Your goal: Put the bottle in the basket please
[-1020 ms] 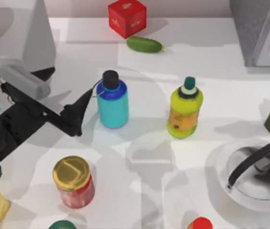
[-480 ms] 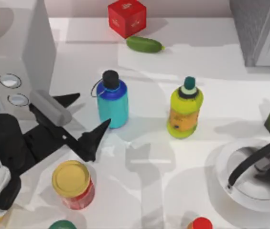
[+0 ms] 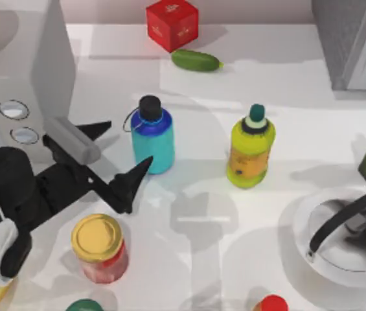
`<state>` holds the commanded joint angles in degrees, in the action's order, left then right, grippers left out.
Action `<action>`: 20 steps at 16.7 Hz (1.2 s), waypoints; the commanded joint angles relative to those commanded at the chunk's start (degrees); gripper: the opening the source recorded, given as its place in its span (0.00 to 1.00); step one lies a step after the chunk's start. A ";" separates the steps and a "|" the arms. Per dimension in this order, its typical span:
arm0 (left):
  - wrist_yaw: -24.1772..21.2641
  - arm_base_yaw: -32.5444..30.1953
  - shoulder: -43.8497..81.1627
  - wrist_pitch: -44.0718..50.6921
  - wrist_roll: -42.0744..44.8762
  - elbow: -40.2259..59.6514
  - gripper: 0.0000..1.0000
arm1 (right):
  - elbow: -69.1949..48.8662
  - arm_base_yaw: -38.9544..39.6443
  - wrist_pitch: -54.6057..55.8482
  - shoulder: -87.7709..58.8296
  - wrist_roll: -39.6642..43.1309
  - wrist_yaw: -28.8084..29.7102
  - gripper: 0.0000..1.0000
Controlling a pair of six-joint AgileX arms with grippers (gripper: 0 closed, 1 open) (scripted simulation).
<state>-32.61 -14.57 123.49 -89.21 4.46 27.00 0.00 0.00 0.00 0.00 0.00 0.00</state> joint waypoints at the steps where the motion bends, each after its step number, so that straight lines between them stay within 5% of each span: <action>1: 0.29 -0.40 -0.39 1.45 -0.05 1.17 1.00 | 0.00 0.00 0.00 0.00 0.00 0.00 1.00; 15: 6.07 -6.32 6.65 5.80 -1.01 13.15 1.00 | 0.00 0.00 0.00 0.00 0.00 0.00 1.00; 20: 6.07 -6.32 6.65 5.80 -1.01 13.15 0.62 | 0.00 0.00 0.00 0.00 0.00 0.00 1.00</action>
<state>-26.55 -20.89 130.15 -83.41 3.45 40.16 0.00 0.00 0.00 0.00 0.00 0.00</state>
